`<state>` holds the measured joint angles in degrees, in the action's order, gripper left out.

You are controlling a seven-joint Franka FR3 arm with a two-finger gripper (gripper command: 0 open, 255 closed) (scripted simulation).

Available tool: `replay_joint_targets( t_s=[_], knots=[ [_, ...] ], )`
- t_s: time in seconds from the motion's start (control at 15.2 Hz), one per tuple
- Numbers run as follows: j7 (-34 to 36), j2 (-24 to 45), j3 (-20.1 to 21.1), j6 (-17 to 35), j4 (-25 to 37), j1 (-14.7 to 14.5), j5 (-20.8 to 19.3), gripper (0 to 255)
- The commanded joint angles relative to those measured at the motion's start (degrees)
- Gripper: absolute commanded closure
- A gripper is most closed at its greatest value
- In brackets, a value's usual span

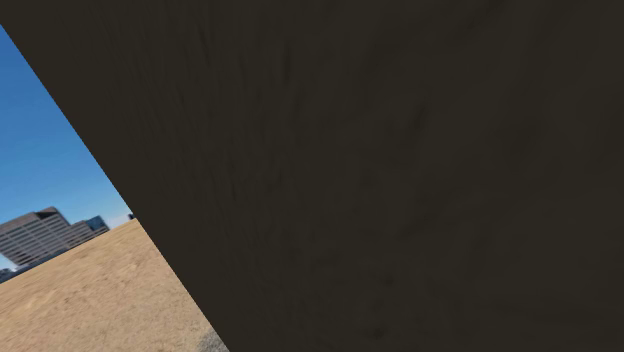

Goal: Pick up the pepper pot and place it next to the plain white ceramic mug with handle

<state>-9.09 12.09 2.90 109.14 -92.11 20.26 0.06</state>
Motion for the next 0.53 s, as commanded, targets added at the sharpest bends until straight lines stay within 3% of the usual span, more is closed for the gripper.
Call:
replay_joint_targets(
  t_s=[0.0, 0.46],
  knots=[
    [0.03, 0.01, 0.01, 1.72, -1.68, -0.02, 0.00, 255],
    [0.01, 0.77, 0.00, 6.86, -6.05, -0.02, -0.04, 255]
  ],
)
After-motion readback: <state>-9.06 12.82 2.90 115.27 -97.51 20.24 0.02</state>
